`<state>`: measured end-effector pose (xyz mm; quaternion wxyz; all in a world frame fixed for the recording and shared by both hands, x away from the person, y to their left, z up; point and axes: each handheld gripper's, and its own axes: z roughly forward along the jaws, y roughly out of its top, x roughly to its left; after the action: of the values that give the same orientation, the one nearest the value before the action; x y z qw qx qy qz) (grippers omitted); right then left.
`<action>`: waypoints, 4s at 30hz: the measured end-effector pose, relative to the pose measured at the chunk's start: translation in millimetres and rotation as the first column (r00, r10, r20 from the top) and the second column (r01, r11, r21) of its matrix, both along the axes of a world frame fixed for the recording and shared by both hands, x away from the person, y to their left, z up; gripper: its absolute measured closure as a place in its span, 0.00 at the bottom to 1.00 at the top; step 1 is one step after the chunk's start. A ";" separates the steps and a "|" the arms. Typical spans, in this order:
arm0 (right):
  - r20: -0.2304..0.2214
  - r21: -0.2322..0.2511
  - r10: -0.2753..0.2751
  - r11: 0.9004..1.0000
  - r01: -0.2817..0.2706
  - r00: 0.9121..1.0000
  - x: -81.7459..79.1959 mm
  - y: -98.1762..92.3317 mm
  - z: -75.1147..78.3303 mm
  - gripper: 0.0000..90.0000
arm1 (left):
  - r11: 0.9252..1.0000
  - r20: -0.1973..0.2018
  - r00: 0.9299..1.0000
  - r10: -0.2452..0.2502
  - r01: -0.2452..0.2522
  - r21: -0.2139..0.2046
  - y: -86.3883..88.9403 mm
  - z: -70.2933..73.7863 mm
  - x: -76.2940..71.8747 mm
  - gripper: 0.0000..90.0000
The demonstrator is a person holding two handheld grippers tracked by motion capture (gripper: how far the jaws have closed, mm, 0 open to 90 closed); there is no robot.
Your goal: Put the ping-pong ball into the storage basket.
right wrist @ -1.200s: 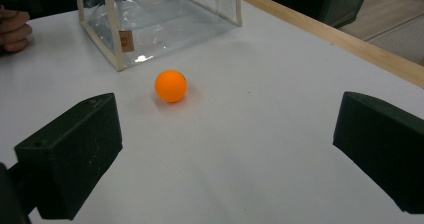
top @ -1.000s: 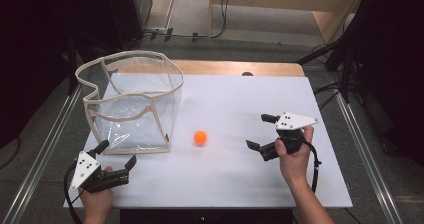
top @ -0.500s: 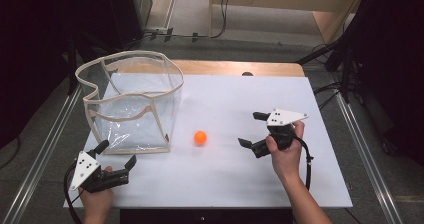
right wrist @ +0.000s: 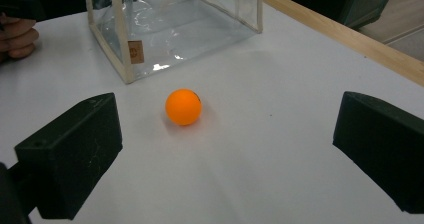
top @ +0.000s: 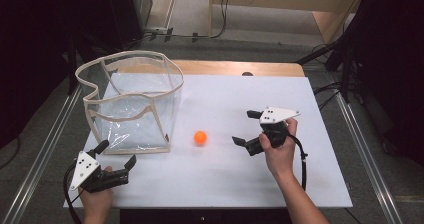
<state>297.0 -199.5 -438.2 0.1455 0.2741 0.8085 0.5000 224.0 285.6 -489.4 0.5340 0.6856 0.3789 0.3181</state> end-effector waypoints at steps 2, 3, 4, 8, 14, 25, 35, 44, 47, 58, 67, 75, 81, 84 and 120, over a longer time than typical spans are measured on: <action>-0.002 -0.001 0.002 1.000 -0.002 1.000 0.7 1.6 0.0 0.00 | 1.000 0.000 1.000 0.000 0.000 -0.001 -0.1 0.0 0.1 0.00; -0.001 -0.002 0.006 1.000 -0.006 1.000 1.2 2.3 0.0 0.00 | 1.000 0.000 1.000 0.000 0.000 0.001 0.0 0.0 0.1 0.00; -0.003 -0.001 0.007 1.000 -0.007 1.000 1.6 3.0 0.0 0.00 | 1.000 0.000 1.000 -0.001 0.001 0.002 0.0 0.0 0.1 0.00; -0.006 0.002 0.014 1.000 -0.014 1.000 2.8 5.6 -0.4 0.00 | 1.000 0.001 1.000 -0.001 0.001 0.002 -0.2 0.0 0.1 0.00; -0.013 -0.002 0.025 1.000 -0.025 1.000 4.6 11.0 -1.8 0.00 | 1.000 0.001 1.000 -0.001 0.001 0.002 -0.3 0.0 0.1 0.00; -0.027 -0.011 0.047 0.999 -0.047 0.999 9.5 20.6 -2.1 0.00 | 1.000 0.001 1.000 -0.002 0.002 0.001 -0.6 -0.1 0.1 0.00; -0.046 -0.020 0.062 0.998 -0.063 0.997 13.7 27.1 -4.0 0.00 | 1.000 0.002 1.000 -0.001 0.001 0.004 -0.7 0.0 0.0 0.00; -0.057 -0.039 0.076 0.996 -0.078 0.995 19.1 35.3 -5.8 0.00 | 1.000 0.002 1.000 -0.001 0.001 0.004 -0.8 0.0 0.0 0.00; -0.060 -0.042 0.080 0.996 -0.082 0.995 20.5 37.2 -6.1 0.00 | 1.000 0.002 1.000 -0.002 0.002 0.004 -0.9 -0.1 0.0 0.00; -0.077 -0.060 0.113 0.991 -0.117 0.991 26.2 47.5 -8.5 0.00 | 1.000 0.002 1.000 -0.002 0.002 0.005 -0.8 0.0 0.1 0.00; -0.096 -0.094 0.132 0.986 -0.141 0.987 32.6 57.7 -10.3 0.00 | 1.000 0.002 1.000 -0.004 0.004 0.008 -1.1 -0.1 0.0 0.00; -0.101 -0.139 0.150 0.977 -0.164 0.983 38.7 67.8 -10.3 0.00 | 1.000 0.003 1.000 -0.004 0.004 0.008 -1.2 -0.1 0.1 0.00; -0.120 -0.182 0.159 0.967 -0.180 0.980 43.6 76.9 -11.8 0.00 | 1.000 0.003 1.000 -0.002 0.002 0.010 -1.5 -0.1 0.1 0.00; -0.129 -0.191 0.160 0.964 -0.183 0.979 46.2 80.4 -11.8 0.00 | 1.000 0.003 1.000 -0.003 0.003 0.009 -1.6 -0.1 0.1 0.00; -0.274 -0.386 0.198 0.873 -0.297 0.941 68.4 123.6 -25.0 0.00 | 1.000 0.000 1.000 -0.008 0.008 0.014 -1.8 -0.1 0.7 0.00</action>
<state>365.4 -75.9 -463.2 0.0428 0.1848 0.9370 0.2935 224.7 283.8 -489.5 0.5303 0.6909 0.3740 0.3186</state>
